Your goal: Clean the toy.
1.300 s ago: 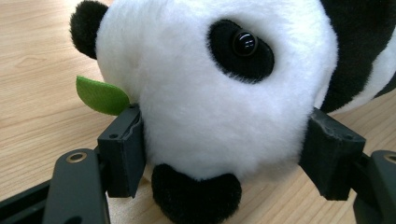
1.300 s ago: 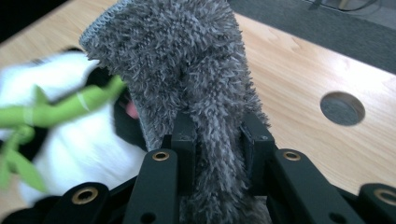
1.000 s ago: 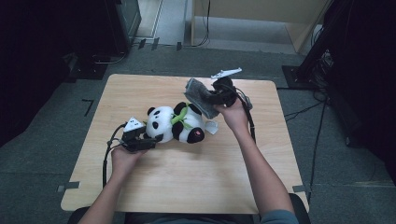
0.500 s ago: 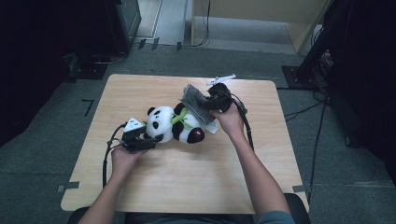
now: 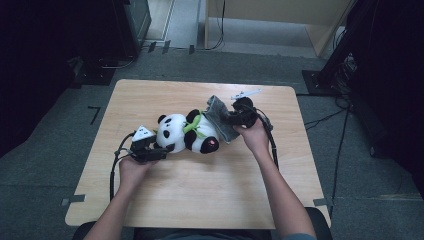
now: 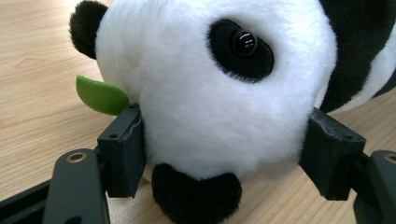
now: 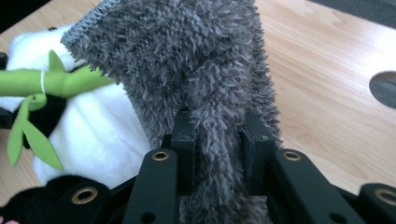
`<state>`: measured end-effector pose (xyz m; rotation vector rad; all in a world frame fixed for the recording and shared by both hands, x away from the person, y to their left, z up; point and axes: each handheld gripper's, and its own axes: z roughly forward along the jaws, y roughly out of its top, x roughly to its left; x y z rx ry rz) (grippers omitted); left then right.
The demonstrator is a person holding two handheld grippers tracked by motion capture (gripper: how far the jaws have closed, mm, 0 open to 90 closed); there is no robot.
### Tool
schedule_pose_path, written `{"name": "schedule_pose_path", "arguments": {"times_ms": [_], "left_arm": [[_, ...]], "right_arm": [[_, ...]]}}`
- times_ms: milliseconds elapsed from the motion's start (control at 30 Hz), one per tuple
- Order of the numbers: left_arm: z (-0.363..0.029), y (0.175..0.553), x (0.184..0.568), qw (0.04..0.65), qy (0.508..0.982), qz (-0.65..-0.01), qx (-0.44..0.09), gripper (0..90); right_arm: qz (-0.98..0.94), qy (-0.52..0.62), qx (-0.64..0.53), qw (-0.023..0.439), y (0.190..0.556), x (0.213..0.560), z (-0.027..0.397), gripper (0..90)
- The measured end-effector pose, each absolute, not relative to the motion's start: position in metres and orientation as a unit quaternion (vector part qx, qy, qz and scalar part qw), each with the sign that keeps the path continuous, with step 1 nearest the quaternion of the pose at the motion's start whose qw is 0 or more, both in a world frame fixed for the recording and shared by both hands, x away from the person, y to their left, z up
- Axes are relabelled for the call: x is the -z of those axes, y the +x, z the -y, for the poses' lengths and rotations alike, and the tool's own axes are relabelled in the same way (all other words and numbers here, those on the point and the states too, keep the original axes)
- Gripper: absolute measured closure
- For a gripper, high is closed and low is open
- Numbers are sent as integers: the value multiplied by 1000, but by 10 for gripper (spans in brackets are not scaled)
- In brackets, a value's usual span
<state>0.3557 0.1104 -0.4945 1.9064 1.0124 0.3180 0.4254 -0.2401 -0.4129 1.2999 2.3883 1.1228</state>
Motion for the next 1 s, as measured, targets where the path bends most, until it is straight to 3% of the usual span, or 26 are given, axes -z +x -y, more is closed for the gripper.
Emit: {"name": "schedule_pose_path", "arguments": {"times_ms": [300,500,767,1000], "left_arm": [[-111,356,495,460,776,-411,-130,253],[-110,356,495,462,775,-412,-130,253],[-110,355,495,459,778,-409,-132,253],[-110,355,495,457,780,-405,-137,254]], "right_arm": [[-809,411,-405,113,409,391,231,727],[-818,373,-427,95,400,383,207,725],[-843,357,-397,73,406,404,181,711],[-838,360,-403,69,406,415,191,708]]}}
